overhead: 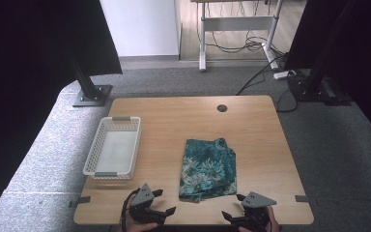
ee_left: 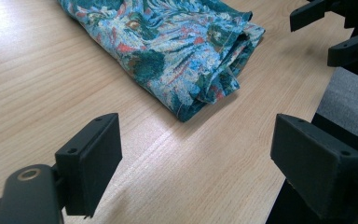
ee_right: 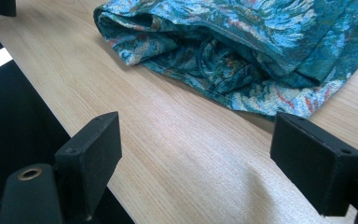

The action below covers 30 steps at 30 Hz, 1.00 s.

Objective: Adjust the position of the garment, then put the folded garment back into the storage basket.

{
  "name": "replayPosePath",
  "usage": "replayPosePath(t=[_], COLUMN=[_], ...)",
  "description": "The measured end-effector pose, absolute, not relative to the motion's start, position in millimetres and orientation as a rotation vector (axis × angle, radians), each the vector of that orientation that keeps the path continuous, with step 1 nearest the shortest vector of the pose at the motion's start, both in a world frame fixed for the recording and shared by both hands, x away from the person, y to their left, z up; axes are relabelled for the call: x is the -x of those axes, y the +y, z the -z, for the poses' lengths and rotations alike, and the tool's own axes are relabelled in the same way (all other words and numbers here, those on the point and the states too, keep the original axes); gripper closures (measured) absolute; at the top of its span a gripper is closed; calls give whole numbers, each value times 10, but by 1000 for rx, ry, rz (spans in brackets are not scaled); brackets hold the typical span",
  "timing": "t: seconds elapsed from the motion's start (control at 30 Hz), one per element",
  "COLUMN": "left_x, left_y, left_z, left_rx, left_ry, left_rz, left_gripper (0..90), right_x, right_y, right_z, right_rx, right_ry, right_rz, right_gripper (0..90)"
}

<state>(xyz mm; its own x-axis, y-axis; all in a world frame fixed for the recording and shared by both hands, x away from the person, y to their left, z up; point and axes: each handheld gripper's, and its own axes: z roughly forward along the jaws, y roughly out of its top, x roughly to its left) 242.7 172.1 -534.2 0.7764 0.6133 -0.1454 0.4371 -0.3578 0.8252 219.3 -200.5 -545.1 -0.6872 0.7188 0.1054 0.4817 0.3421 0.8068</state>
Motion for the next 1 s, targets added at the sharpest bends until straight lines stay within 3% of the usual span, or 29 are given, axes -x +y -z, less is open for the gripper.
replayPosePath(t=[0.53, 1.0], left_x=[-2491, -2942], left_y=[1762, 1621], left_z=[5323, 5280], left_rx=[-1989, -1973], left_ry=[816, 835], left_rz=[-248, -222], left_gripper=[188, 189], right_x=[-2215, -2242], right_y=[-2022, -2047], right_z=[5452, 5455], right_rx=[-1091, -1097], right_ry=[2344, 2342], right_rz=[-1272, -1281], right_gripper=[168, 169])
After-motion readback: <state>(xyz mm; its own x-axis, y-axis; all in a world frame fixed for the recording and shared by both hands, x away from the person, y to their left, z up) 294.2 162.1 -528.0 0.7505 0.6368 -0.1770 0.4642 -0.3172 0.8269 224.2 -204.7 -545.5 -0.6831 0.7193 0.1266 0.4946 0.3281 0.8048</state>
